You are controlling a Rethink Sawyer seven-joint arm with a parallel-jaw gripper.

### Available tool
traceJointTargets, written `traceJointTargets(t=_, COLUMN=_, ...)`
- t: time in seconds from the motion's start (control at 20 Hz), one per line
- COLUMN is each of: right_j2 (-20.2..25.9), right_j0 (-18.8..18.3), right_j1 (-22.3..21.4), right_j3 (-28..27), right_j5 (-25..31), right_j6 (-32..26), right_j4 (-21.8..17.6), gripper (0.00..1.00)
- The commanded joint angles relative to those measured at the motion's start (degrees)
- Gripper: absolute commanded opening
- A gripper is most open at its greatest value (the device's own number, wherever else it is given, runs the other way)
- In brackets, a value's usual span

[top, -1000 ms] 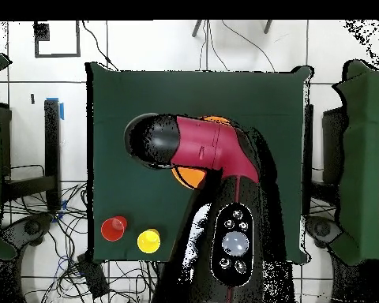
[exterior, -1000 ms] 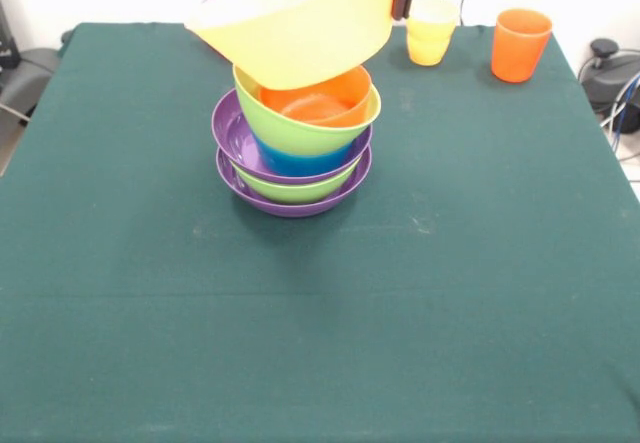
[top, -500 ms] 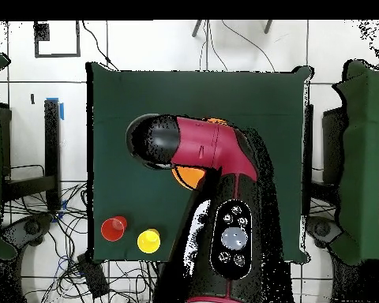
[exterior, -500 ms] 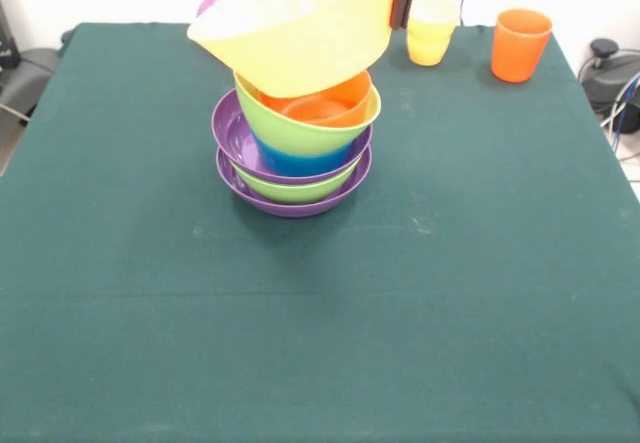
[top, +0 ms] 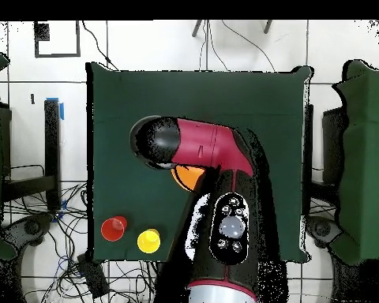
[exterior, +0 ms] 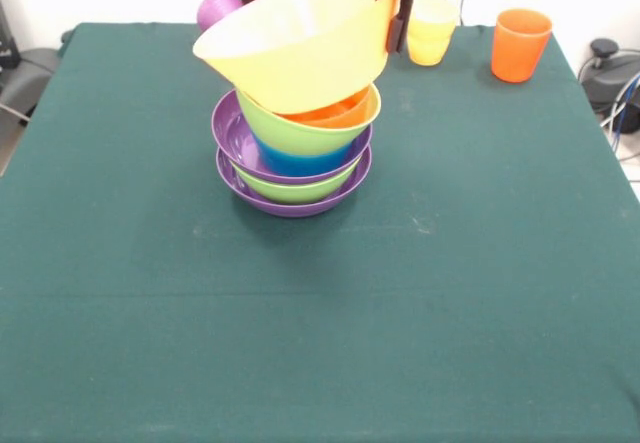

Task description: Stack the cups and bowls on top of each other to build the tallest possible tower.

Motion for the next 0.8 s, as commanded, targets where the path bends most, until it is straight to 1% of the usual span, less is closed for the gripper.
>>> traceJointTargets(t=0.05, right_j2=2.98, right_j0=0.75, right_j1=1.80, right_j3=1.89, right_j5=-4.15, right_j6=9.08, right_j4=1.04, gripper=0.00)
traceJointTargets(t=0.2, right_j2=3.08, right_j0=0.70, right_j1=2.08, right_j3=1.98, right_j5=-4.75, right_j6=9.03, right_j4=1.14, gripper=0.00)
traceJointTargets(t=0.8, right_j2=2.63, right_j0=1.14, right_j1=1.89, right_j3=1.91, right_j5=-3.97, right_j6=9.27, right_j4=1.48, gripper=0.00)
